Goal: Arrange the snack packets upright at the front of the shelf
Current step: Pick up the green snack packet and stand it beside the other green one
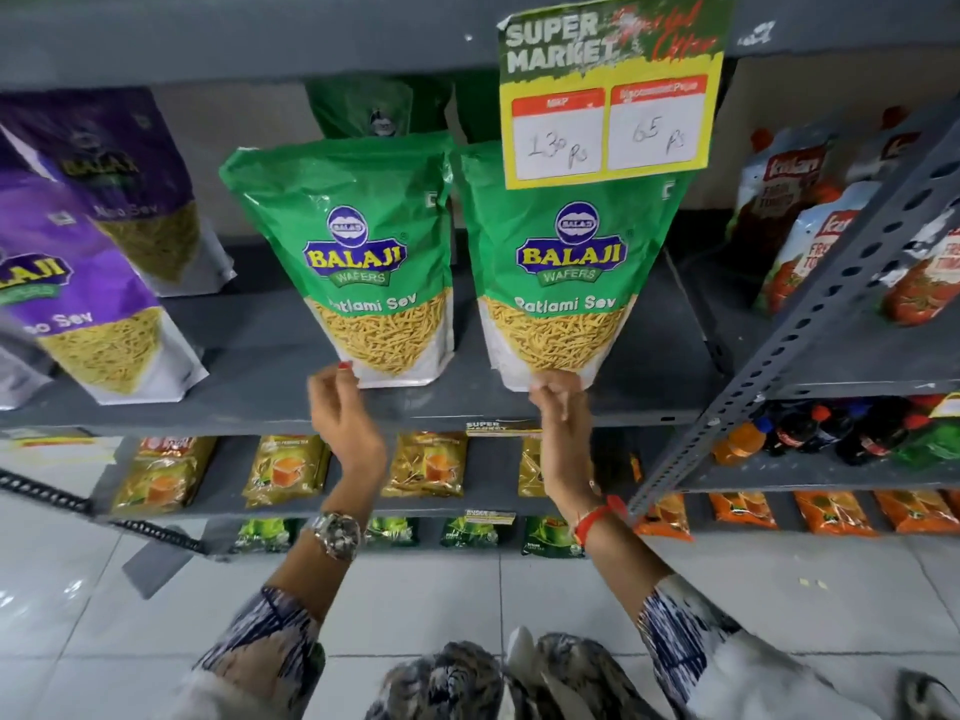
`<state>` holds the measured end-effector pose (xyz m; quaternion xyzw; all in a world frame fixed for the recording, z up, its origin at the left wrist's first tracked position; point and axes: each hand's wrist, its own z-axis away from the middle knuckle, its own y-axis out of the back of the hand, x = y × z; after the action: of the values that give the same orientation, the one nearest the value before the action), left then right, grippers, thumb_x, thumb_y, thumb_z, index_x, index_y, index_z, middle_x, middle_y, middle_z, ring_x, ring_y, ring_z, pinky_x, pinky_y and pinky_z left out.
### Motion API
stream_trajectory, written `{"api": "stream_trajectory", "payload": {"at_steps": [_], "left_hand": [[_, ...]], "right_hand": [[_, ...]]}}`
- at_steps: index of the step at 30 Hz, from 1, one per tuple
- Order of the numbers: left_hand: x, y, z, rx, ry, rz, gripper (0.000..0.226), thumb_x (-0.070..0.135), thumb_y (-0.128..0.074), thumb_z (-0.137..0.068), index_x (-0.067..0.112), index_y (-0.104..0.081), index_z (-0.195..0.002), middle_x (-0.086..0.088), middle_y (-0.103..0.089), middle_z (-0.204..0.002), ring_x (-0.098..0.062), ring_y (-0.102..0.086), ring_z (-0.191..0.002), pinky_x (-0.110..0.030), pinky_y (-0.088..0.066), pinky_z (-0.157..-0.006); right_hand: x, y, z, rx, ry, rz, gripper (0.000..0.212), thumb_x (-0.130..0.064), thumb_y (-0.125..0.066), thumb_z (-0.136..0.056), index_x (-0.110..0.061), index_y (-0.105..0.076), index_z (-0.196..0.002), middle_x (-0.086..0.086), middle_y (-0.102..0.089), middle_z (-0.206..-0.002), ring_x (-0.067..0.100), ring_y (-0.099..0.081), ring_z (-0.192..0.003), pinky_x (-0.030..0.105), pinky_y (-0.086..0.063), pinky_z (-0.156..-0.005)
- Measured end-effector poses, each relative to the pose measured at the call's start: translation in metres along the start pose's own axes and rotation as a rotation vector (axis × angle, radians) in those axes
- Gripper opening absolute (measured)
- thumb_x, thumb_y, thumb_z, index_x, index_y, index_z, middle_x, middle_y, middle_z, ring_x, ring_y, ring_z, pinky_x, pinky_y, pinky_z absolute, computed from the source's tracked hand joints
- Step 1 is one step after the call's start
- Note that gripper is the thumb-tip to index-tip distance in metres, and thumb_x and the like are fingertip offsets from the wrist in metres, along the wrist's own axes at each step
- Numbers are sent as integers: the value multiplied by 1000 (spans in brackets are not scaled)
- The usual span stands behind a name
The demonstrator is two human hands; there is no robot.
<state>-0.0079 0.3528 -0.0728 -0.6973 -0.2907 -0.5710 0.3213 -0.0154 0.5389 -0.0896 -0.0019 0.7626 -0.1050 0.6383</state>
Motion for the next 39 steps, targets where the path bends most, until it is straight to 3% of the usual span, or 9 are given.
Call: {"api": "stream_trajectory", "payload": {"at_steps": [3,6,9,12,17,20,22,27,39], "left_hand": [[-6,16,-48,-41,54,-5,26,32,-46,-89,17,-45,-110,-3,-52,-113,-30,-51,-108,-47,-41,-94],[-2,12,-82,-252,142,-19,52,39,-45,-89,18,-27,-133,3,-34,-136,-20,-36,-130,-41,-32,-109],[2,3,-95,-403,98,30,36,22,-44,-92,17,-30,-125,19,-47,-121,-7,-46,-118,-10,-42,-89],[4,-1,-98,-551,158,75,50,24,-51,-88,11,-27,-130,9,-52,-115,-1,-55,-98,-10,-50,-77],[11,5,-104,-657,236,164,99,68,-71,-45,20,-28,-119,11,-52,-109,7,-60,-89,-14,-54,-72],[8,11,-115,-660,246,151,80,60,-68,-60,19,-28,-116,11,-52,-106,3,-59,-89,-18,-55,-76],[0,17,-125,-644,241,114,49,36,-57,-83,18,-27,-117,10,-52,-105,0,-58,-90,-19,-55,-75],[-2,29,-134,-656,231,110,41,30,-53,-85,20,-28,-115,11,-52,-106,4,-59,-86,-14,-53,-69],[-4,34,-125,-733,210,156,36,18,-49,-90,19,-26,-118,6,-51,-111,12,-63,-81,-10,-52,-63]], "right_hand": [[-1,-39,-6,-244,-51,69,22,-22,-54,-91,-12,-57,-110,-17,-59,-109,-10,-56,-98,7,-42,-83],[-1,-77,-21,-350,-176,149,55,-38,-47,-93,-18,-31,-142,-2,-38,-147,6,-41,-130,19,-33,-105],[-11,-107,-34,-226,-239,92,65,-34,-44,-95,-13,-14,-148,8,-19,-158,20,-22,-144,36,-22,-117],[-19,-121,-45,-146,-228,65,59,-31,-41,-96,-8,-20,-147,10,-29,-154,21,-28,-142,34,-23,-117],[-21,-133,-39,-210,-291,64,121,-90,-42,-51,-19,-17,-146,-12,-30,-129,4,-29,-124,24,-21,-100],[-10,-144,-43,-189,-295,6,42,-51,-40,-91,-29,-33,-127,-11,-45,-125,15,-43,-128,24,-34,-94],[-3,-153,-41,-186,-269,0,17,-37,-39,-96,-30,-41,-111,-7,-54,-121,13,-52,-117,23,-41,-86],[3,-164,-37,-191,-225,-38,19,-33,-39,-97,-31,-39,-115,-15,-57,-112,-7,-58,-97,12,-51,-74],[5,-157,-31,-159,-201,-67,20,-35,-37,-97,-33,-40,-117,-17,-57,-113,-14,-61,-92,10,-51,-74]]}}
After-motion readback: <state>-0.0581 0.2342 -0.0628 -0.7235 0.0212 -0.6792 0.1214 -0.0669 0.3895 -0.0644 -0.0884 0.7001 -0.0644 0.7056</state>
